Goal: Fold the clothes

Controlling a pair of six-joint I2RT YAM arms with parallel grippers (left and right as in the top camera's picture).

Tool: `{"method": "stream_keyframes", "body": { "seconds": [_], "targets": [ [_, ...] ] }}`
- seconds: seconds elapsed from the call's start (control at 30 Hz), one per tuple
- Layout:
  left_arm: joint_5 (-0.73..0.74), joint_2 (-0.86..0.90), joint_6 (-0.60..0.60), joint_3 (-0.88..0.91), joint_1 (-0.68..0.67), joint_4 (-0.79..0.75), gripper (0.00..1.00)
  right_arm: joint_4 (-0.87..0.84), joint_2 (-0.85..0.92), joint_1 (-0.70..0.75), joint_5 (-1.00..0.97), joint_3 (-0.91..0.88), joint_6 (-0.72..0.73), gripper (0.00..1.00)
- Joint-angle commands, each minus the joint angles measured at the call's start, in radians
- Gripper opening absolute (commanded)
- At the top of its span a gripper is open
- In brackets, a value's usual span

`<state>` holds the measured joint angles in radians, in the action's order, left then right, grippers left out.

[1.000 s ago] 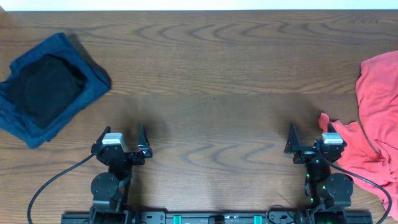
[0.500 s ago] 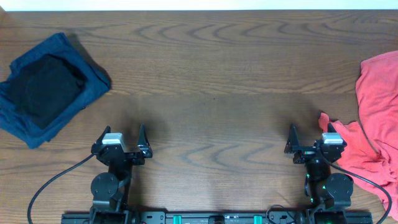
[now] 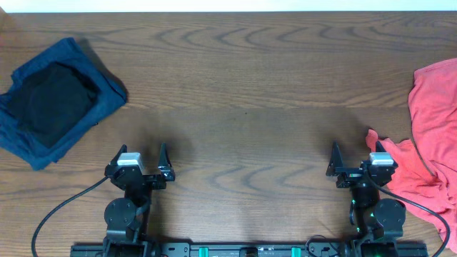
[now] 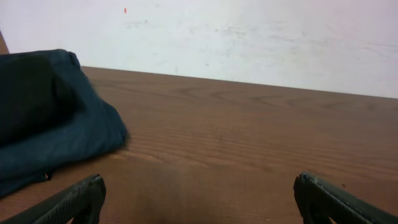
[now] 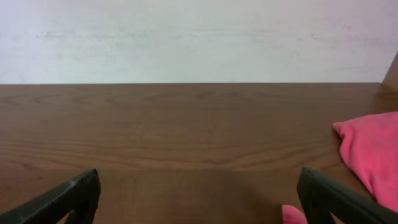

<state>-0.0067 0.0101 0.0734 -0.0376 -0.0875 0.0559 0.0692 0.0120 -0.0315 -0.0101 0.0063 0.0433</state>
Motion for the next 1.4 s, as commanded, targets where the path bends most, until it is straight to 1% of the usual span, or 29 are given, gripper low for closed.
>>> {"method": "stream_keyframes", "body": {
  "seconds": [0.0, 0.2, 0.27, 0.37, 0.47, 0.6, 0.77, 0.87, 0.97, 1.03, 1.07, 1.13, 1.2, 1.27, 1.37],
  "targets": [
    [-0.002, -0.006, -0.008, 0.033, 0.004, 0.014, 0.98, 0.005, 0.004, 0.000, 0.018, 0.000, 0.054, 0.99],
    [-0.002, 0.017, -0.008, -0.024, 0.004, 0.085, 0.98, 0.066, 0.055, 0.000, -0.022, 0.039, 0.065, 0.99],
    [-0.002, 0.045, 0.019, -0.062, 0.004, 0.122, 0.98, 0.106, 0.083, 0.000, -0.043, 0.069, 0.065, 0.99],
    [-0.002, 0.130, 0.070, -0.144, 0.004, 0.197, 0.98, 0.171, 0.153, 0.001, -0.066, 0.137, 0.079, 0.99],
    [-0.001, 0.237, 0.082, -0.225, 0.004, 0.257, 0.98, 0.233, 0.243, 0.001, -0.101, 0.214, 0.084, 0.99],
    [-0.001, 0.408, 0.082, -0.357, 0.004, 0.351, 0.98, 0.328, 0.401, 0.007, -0.121, 0.331, 0.084, 0.99],
    [0.000, 0.633, 0.082, -0.546, 0.004, 0.542, 0.98, 0.502, 0.660, 0.048, -0.113, 0.491, 0.083, 0.99],
    [0.000, 0.728, 0.082, -0.617, 0.004, 0.631, 0.98, 0.563, 0.794, 0.061, -0.097, 0.571, 0.083, 0.99],
    [0.045, 0.792, 0.082, -0.636, 0.004, 0.650, 0.98, 0.554, 0.905, 0.061, -0.030, 0.620, 0.083, 0.99],
    [0.075, 0.818, 0.082, -0.636, 0.004, 0.649, 0.98, 0.546, 0.944, 0.063, -0.050, 0.630, 0.084, 0.99],
    [0.087, 0.830, 0.082, -0.636, 0.004, 0.647, 0.98, 0.536, 0.968, 0.066, -0.101, 0.629, 0.109, 0.99],
    [0.109, 0.850, 0.082, -0.636, 0.004, 0.645, 0.98, 0.534, 1.015, 0.085, -0.238, 0.629, 0.205, 0.99],
    [0.113, 0.861, 0.082, -0.636, 0.004, 0.646, 0.98, 0.536, 1.066, 0.114, -0.343, 0.628, 0.256, 0.99],
    [0.113, 0.870, 0.082, -0.636, 0.004, 0.646, 0.98, 0.534, 1.119, 0.148, -0.393, 0.628, 0.275, 0.99],
    [0.113, 0.871, 0.082, -0.636, 0.004, 0.645, 0.98, 0.505, 1.213, 0.206, -0.398, 0.628, 0.274, 0.99]
  ]
}}
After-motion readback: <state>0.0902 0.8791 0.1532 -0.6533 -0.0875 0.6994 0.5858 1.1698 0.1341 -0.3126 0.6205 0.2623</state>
